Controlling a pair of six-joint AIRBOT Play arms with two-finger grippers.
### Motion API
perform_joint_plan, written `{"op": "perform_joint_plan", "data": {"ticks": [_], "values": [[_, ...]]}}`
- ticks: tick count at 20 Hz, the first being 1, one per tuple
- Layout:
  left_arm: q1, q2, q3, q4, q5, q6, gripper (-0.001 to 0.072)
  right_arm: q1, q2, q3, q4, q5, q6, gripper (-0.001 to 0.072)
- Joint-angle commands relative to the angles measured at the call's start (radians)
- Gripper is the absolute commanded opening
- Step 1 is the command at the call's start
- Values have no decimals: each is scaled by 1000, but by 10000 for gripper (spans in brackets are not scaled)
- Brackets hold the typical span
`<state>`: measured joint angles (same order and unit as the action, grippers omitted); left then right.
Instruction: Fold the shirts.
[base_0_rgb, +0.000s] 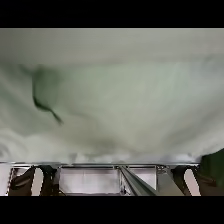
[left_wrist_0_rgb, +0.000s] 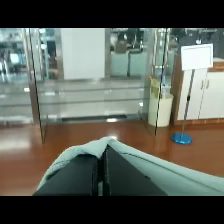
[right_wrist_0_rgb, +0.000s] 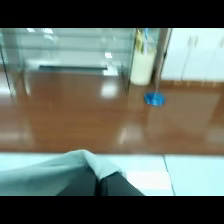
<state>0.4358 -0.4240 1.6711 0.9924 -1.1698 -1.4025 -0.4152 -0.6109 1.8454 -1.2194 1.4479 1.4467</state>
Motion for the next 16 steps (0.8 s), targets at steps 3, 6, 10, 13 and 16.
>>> {"op": "perform_joint_plan", "data": {"ticks": [3,6,10,13,16], "values": [[-55,9,-244,134,-76,-75,20,0,51,-285,24,-28,16,30],[-56,-77,-467,-1,21,26,20,1,-21,-438,205,-109,-42,30],[-56,-311,-623,-133,192,155,20,1,-241,-537,366,-205,-175,30],[-76,-530,-622,-162,281,206,20,8,-463,-537,423,-294,-240,30],[-141,-723,-596,-163,434,206,20,57,-676,-536,512,-444,-291,30]]}}
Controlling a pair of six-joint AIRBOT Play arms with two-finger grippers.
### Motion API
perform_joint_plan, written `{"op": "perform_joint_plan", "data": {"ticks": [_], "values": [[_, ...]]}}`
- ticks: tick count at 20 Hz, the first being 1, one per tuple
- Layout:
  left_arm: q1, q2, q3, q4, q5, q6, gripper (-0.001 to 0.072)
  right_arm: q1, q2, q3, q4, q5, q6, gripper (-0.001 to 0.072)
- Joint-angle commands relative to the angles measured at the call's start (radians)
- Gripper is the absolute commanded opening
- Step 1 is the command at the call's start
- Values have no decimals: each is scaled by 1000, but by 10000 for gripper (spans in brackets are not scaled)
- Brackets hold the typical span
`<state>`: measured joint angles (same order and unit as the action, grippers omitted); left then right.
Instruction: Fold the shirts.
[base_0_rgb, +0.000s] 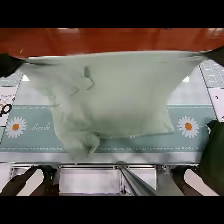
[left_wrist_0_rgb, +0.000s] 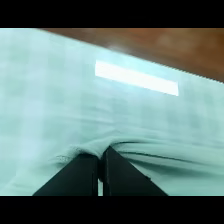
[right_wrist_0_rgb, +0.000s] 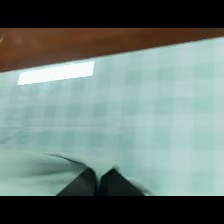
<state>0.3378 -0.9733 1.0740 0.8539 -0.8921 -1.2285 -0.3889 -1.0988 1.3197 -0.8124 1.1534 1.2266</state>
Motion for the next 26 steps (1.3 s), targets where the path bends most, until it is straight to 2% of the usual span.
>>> {"op": "perform_joint_plan", "data": {"ticks": [1,5,9,14,19,23,26], "values": [[-68,-229,16,-25,207,31,20,48,-250,-9,150,-200,-90,30],[-156,-438,116,-25,332,27,20,126,-486,96,193,-301,-93,30],[-177,-592,207,-25,315,-63,20,161,-674,253,193,-285,-11,30],[-176,-649,237,-25,280,-67,20,163,-765,334,174,-260,19,30],[-170,-664,241,-25,193,-67,20,158,-788,335,171,-185,19,30],[-151,-649,253,-19,-14,-44,20,133,-788,335,117,-55,21,31],[-143,-646,235,75,-166,-32,20,123,-789,335,-35,44,68,31]]}}
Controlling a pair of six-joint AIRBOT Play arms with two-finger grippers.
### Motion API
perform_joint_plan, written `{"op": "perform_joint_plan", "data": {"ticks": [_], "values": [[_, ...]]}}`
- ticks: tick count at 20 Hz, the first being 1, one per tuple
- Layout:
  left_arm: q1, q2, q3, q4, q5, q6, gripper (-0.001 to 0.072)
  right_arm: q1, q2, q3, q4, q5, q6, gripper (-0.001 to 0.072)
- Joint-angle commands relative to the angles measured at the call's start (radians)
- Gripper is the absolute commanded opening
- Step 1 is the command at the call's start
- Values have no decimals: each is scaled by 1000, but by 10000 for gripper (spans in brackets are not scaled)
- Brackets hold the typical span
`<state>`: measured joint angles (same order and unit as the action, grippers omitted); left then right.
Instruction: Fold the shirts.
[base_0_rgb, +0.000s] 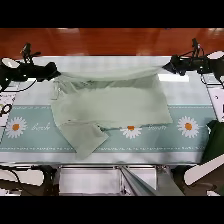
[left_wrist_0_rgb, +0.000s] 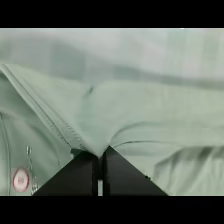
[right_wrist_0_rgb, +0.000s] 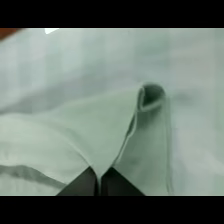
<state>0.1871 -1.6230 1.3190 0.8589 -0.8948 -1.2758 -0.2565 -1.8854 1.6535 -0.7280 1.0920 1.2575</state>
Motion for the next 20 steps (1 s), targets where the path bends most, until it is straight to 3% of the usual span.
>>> {"op": "perform_joint_plan", "data": {"ticks": [1,5,11,12,13,14,15,18,20], "values": [[10,3,-24,100,-196,15,20,-10,-3,1,-165,126,51,31],[20,-1,-54,122,-255,14,20,-9,-4,1,-229,163,60,31],[20,-19,-55,129,-243,14,20,17,-45,0,-225,185,70,32],[20,-23,-55,129,-252,10,29,23,-48,0,-226,181,86,69],[20,-25,-55,129,-264,-11,152,23,-48,0,-225,176,115,280],[20,-24,-55,129,-282,-19,462,18,-47,2,-224,183,130,411],[25,-23,-43,154,-323,-19,511,5,-42,10,-221,214,132,411],[79,1,11,191,-462,-21,510,-71,12,31,-224,318,138,410],[140,77,-11,189,-477,-47,510,-147,80,30,-237,380,138,409]]}}
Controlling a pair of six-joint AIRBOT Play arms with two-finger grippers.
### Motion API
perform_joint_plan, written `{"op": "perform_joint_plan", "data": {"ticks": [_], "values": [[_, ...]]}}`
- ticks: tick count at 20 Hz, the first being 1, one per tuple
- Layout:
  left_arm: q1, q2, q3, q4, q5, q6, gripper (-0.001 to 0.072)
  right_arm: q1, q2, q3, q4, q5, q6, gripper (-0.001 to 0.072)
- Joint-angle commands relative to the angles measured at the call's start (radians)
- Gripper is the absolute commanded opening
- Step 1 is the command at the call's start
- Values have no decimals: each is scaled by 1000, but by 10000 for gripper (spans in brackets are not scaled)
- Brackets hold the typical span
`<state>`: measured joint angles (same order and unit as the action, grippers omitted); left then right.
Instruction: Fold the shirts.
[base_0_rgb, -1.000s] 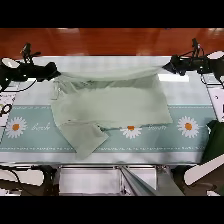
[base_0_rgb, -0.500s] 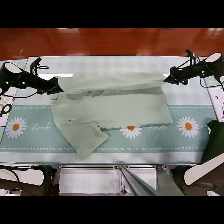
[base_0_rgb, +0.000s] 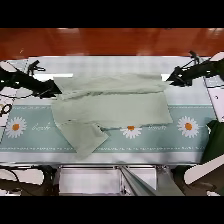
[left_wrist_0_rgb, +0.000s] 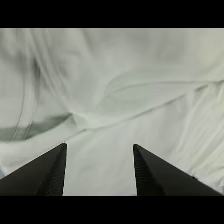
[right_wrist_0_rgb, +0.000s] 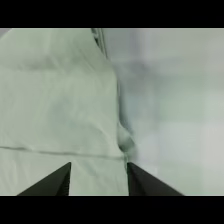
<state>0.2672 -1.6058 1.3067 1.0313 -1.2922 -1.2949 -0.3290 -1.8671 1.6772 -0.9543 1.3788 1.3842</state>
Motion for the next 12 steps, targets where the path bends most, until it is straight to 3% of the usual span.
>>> {"op": "perform_joint_plan", "data": {"ticks": [1,5,8,12], "values": [[87,106,-31,16,-75,-31,510,-111,100,-10,-26,107,11,409],[187,352,-375,0,12,-16,510,-220,317,-355,-13,-23,-50,409],[269,490,-666,-126,26,45,510,-256,472,-697,163,-167,-181,410],[337,566,-887,-169,53,-4,510,-258,563,-888,315,-177,-298,409]]}}
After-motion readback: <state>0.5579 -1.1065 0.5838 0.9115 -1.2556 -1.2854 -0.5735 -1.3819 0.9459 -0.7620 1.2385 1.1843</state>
